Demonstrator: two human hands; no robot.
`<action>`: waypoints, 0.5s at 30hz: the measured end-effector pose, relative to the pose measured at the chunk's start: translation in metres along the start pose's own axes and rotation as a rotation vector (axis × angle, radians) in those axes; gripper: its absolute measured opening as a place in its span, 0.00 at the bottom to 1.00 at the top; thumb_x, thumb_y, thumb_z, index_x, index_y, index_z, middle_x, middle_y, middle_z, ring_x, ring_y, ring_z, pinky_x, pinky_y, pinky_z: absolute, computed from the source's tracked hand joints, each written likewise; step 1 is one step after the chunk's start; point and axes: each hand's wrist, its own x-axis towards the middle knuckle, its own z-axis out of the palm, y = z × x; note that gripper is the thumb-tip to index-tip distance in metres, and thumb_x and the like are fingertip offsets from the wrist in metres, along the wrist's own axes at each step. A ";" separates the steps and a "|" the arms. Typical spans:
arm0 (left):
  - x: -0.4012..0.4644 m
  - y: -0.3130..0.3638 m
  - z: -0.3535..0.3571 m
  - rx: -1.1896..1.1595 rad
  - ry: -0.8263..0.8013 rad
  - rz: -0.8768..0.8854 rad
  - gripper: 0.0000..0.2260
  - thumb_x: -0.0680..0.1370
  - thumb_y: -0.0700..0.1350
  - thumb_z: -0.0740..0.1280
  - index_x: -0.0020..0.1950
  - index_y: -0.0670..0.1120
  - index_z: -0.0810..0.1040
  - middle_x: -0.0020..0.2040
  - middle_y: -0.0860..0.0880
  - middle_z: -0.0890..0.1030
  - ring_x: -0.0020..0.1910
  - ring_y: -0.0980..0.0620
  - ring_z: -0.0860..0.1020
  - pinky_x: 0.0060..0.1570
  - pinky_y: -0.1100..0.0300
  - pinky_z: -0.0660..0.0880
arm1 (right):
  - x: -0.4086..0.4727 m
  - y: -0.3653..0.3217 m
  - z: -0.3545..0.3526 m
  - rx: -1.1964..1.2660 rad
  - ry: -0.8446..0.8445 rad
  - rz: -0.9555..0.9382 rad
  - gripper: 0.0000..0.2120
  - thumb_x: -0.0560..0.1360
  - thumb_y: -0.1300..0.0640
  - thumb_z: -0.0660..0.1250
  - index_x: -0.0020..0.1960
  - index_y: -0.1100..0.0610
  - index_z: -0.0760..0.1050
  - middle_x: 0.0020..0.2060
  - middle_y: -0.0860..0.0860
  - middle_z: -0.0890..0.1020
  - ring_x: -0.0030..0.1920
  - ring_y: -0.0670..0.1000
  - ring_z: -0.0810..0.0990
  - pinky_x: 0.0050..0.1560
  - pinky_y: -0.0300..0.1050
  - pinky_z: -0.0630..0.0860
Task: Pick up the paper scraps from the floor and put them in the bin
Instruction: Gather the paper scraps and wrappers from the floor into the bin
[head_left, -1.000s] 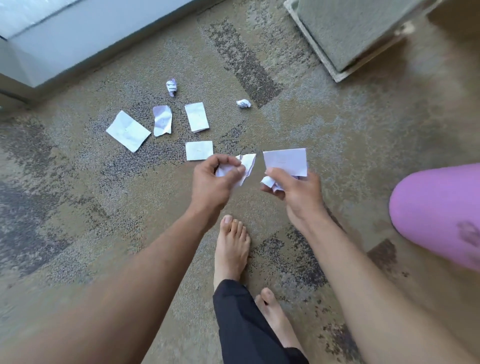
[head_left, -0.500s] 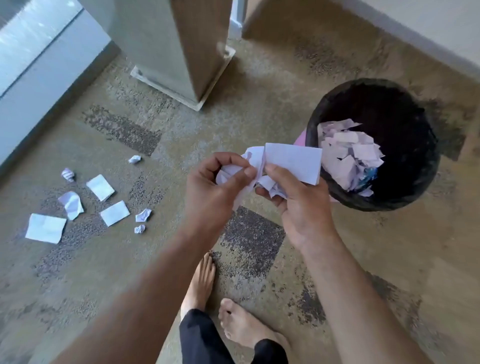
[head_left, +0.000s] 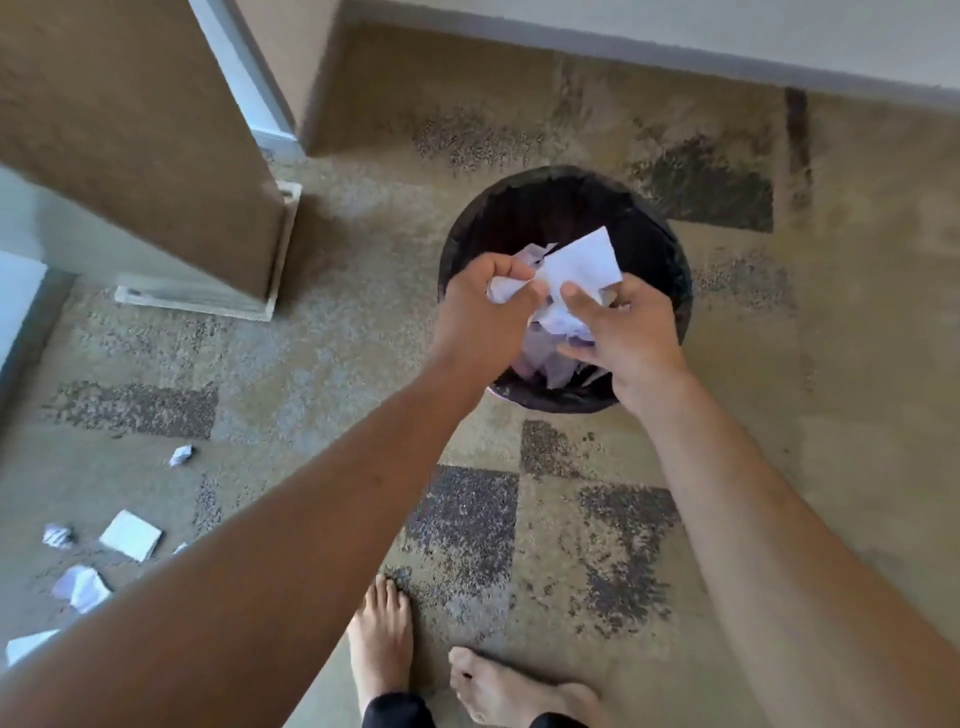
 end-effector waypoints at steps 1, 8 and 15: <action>0.004 0.000 0.001 -0.001 -0.041 -0.011 0.04 0.78 0.48 0.69 0.51 0.50 0.79 0.47 0.55 0.81 0.31 0.65 0.78 0.31 0.66 0.75 | 0.004 0.003 0.001 -0.054 -0.003 -0.013 0.13 0.73 0.51 0.74 0.55 0.51 0.79 0.55 0.54 0.82 0.52 0.57 0.83 0.43 0.51 0.83; -0.007 -0.007 -0.022 -0.167 -0.126 0.025 0.10 0.83 0.46 0.60 0.52 0.55 0.81 0.51 0.57 0.83 0.51 0.61 0.79 0.51 0.67 0.75 | -0.011 0.024 0.015 -0.294 0.106 -0.170 0.20 0.77 0.57 0.65 0.68 0.46 0.73 0.66 0.48 0.76 0.64 0.50 0.76 0.63 0.52 0.76; -0.053 -0.038 -0.083 -0.289 0.159 0.117 0.09 0.82 0.40 0.62 0.54 0.41 0.81 0.49 0.51 0.83 0.52 0.54 0.81 0.54 0.58 0.77 | -0.083 0.026 0.083 -0.252 -0.011 -0.568 0.13 0.78 0.66 0.64 0.61 0.59 0.76 0.61 0.51 0.78 0.62 0.46 0.76 0.56 0.27 0.72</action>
